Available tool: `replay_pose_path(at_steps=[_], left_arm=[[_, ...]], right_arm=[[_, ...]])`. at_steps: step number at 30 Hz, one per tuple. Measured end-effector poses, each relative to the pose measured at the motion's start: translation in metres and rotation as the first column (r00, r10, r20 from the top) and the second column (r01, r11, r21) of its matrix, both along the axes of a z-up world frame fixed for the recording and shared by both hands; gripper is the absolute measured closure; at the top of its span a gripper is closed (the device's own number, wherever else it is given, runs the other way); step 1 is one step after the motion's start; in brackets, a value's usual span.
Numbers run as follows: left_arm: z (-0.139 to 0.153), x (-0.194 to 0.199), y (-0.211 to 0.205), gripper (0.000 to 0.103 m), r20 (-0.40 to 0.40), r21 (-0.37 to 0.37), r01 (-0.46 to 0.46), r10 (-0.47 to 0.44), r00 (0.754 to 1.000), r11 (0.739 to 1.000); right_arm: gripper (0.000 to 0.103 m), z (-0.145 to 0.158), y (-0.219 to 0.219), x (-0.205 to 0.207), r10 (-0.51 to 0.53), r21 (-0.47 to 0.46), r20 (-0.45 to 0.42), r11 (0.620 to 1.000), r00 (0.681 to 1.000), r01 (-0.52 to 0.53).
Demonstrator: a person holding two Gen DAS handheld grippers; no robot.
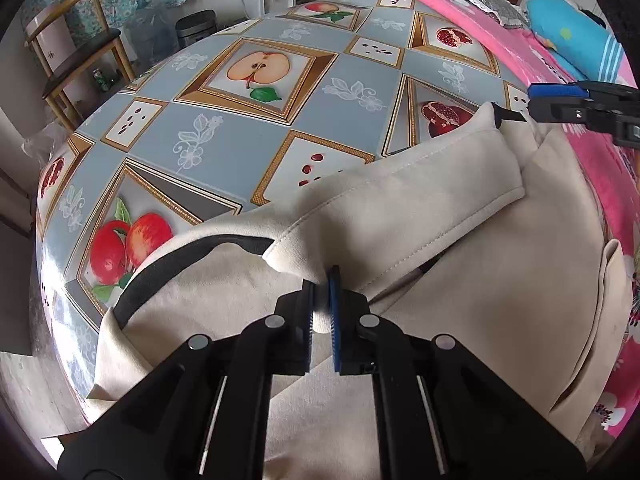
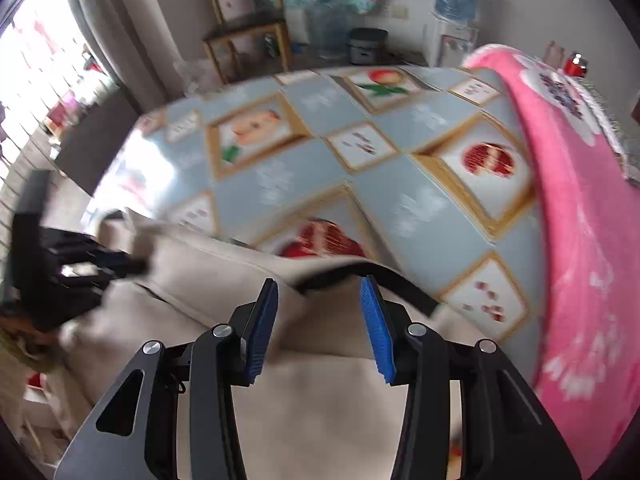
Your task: Fold large clothes
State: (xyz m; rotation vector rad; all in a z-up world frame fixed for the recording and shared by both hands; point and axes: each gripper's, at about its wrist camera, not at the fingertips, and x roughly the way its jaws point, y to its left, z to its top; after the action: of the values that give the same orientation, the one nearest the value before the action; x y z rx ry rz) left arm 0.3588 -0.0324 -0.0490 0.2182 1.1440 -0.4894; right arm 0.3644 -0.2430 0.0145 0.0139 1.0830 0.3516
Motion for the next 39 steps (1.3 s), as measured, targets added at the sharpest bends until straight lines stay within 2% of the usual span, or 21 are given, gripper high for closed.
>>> replay_pose_path(at_steps=[1,2,3,5,8,11,14,16,19,20,21,23,25,27,30,31,32,33,34,35,39], left_arm=[[0.000,0.000,0.001,0.096,-0.001,-0.005,-0.003,0.003,1.000,1.000],[0.000,0.000,0.002,0.096,-0.002,-0.009,-0.006,0.006,1.000,1.000],[0.000,0.000,0.003,0.096,-0.002,-0.015,-0.009,0.009,1.000,1.000],[0.000,0.000,0.006,0.093,-0.001,-0.033,-0.022,0.022,1.000,0.999],[0.009,-0.001,0.022,0.083,0.018,-0.071,-0.072,0.073,0.997,0.995],[0.036,-0.009,0.046,0.084,0.103,-0.165,-0.108,0.126,0.987,0.980],[0.046,-0.006,0.040,0.084,0.120,-0.213,-0.062,0.089,0.989,0.975],[0.035,0.000,0.019,0.084,0.065,-0.208,-0.015,0.029,0.997,0.978],[0.006,0.002,-0.012,0.084,0.002,-0.142,0.046,-0.046,0.999,0.989],[0.001,0.002,-0.015,0.084,0.007,-0.120,0.047,-0.046,0.999,0.992],[-0.001,0.001,-0.015,0.084,0.016,-0.131,0.043,-0.041,0.999,0.990],[-0.001,0.003,-0.007,0.084,-0.008,-0.178,0.019,-0.021,1.000,0.984],[-0.003,0.003,-0.003,0.084,-0.013,-0.203,0.016,-0.019,1.000,0.979],[-0.004,0.001,-0.003,0.084,-0.004,-0.204,0.023,-0.024,1.000,0.979],[-0.005,-0.002,-0.007,0.084,0.012,-0.189,0.028,-0.027,1.000,0.982],[-0.005,-0.002,-0.008,0.084,0.021,-0.185,0.034,-0.030,0.999,0.982],[-0.006,-0.002,-0.008,0.084,0.026,-0.186,0.037,-0.033,0.999,0.982],[-0.006,-0.002,-0.007,0.084,0.027,-0.192,0.037,-0.033,0.999,0.981],[-0.006,-0.001,-0.006,0.085,0.024,-0.203,0.035,-0.031,0.999,0.979],[-0.006,0.000,-0.004,0.085,0.021,-0.211,0.034,-0.030,0.999,0.977],[-0.007,0.002,-0.004,0.087,0.015,-0.225,0.016,-0.013,1.000,0.974]], right_arm=[[0.066,-0.001,0.019,-0.001,0.063,0.050,0.008,0.997,0.998,-0.063],[0.072,-0.004,0.030,-0.006,0.108,0.053,0.012,0.993,0.994,-0.109],[0.074,-0.009,0.047,-0.007,0.158,0.030,0.011,0.987,0.987,-0.158],[0.084,-0.029,0.075,-0.010,0.252,-0.013,-0.029,0.968,0.967,-0.252],[0.087,-0.054,0.087,-0.013,0.283,-0.085,-0.086,0.953,0.955,-0.290],[0.087,-0.054,0.090,-0.015,0.291,-0.120,-0.085,0.946,0.953,-0.300],[0.087,-0.054,0.099,-0.013,0.296,-0.150,-0.077,0.941,0.952,-0.305],[0.087,-0.054,0.100,-0.012,0.293,-0.150,-0.080,0.941,0.953,-0.302],[0.087,-0.054,0.086,-0.016,0.274,-0.145,-0.082,0.948,0.958,-0.284],[0.085,-0.049,0.079,-0.019,0.258,-0.135,-0.085,0.954,0.963,-0.267],[0.083,-0.043,0.066,-0.021,0.225,-0.118,-0.085,0.965,0.971,-0.234],[0.062,-0.026,0.034,-0.024,0.138,-0.058,-0.072,0.988,0.988,-0.142],[0.055,-0.018,0.000,-0.022,0.042,0.021,-0.086,0.999,0.995,-0.040],[0.055,-0.027,-0.025,-0.011,-0.038,0.089,-0.165,0.995,0.986,0.053],[0.055,-0.053,-0.027,0.003,-0.040,0.159,-0.300,0.983,0.953,0.091],[0.057,-0.057,-0.022,0.003,-0.027,0.164,-0.307,0.983,0.951,0.081],[0.073,-0.056,-0.013,0.001,-0.004,0.152,-0.284,0.987,0.959,0.049],[0.078,-0.053,-0.004,0.001,0.009,0.110,-0.251,0.994,0.968,0.020],[0.088,-0.050,0.004,0.001,0.013,0.076,-0.228,0.997,0.974,0.004],[0.093,-0.047,0.008,0.003,0.013,0.056,-0.216,0.998,0.976,-0.001],[0.095,-0.042,0.025,0.010,0.013,-0.095,-0.157,0.995,0.988,-0.028]])
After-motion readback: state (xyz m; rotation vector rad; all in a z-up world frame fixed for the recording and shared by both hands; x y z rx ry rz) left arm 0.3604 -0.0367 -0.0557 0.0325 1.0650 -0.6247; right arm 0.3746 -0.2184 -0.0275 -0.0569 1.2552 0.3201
